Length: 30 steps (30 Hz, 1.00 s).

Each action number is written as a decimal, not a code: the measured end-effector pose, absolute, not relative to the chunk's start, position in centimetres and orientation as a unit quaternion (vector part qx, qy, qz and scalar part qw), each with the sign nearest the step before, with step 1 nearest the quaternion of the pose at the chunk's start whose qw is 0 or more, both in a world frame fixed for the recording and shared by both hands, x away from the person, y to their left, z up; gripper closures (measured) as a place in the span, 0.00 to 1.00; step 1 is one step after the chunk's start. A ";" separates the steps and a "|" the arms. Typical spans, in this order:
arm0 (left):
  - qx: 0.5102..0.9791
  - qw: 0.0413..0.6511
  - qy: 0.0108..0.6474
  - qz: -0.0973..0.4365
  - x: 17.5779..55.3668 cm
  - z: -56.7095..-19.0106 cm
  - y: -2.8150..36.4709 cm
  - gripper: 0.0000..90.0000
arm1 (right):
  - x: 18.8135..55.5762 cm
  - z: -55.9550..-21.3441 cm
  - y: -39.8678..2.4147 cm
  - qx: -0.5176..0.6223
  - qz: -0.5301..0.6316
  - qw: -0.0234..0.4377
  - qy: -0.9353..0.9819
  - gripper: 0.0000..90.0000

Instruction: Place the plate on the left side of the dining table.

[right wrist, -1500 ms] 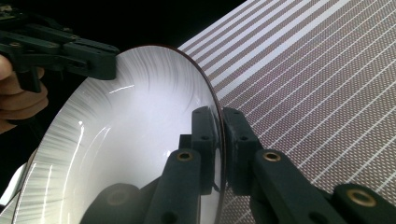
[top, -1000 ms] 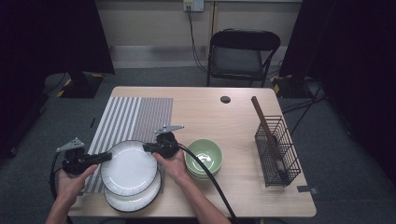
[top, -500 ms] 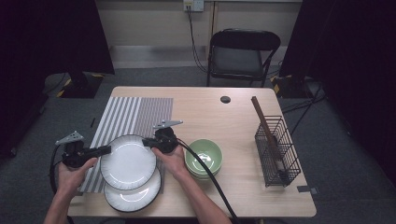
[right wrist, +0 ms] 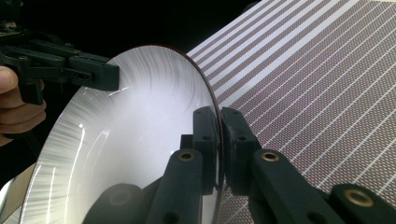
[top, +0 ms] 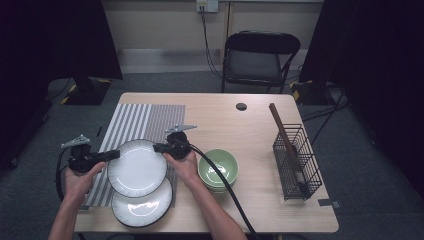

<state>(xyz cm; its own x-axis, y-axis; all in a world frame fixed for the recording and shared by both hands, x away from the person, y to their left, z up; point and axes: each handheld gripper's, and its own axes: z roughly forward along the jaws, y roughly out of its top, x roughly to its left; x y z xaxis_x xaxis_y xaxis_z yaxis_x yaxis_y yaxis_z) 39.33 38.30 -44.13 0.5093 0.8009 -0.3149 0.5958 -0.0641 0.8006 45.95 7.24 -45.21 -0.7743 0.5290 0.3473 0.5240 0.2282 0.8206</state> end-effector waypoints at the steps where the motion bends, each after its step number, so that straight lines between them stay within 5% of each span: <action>1: 0.722 0.483 0.483 0.107 39.3 -44.1 38.3 0.95 | 46.0 -45.3 7.2 0.337 0.524 0.001 0.783 0.95; 14: 0.718 0.477 0.498 0.096 37.2 -44.6 39.0 0.86 | 46.0 -45.5 7.1 0.338 0.520 0.007 0.784 0.96; 30: 0.711 0.478 0.504 0.114 38.2 -44.3 38.9 0.94 | 46.2 -45.5 7.0 0.352 0.525 0.014 0.775 0.96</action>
<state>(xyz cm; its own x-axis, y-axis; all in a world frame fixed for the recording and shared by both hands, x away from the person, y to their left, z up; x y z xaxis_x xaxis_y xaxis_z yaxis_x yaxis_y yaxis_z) 38.24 38.85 -44.28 0.4669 0.8246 -0.3195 0.6076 -0.0366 0.7934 46.19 6.95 -45.48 -0.7521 0.5595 0.3483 0.5306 0.2006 0.8236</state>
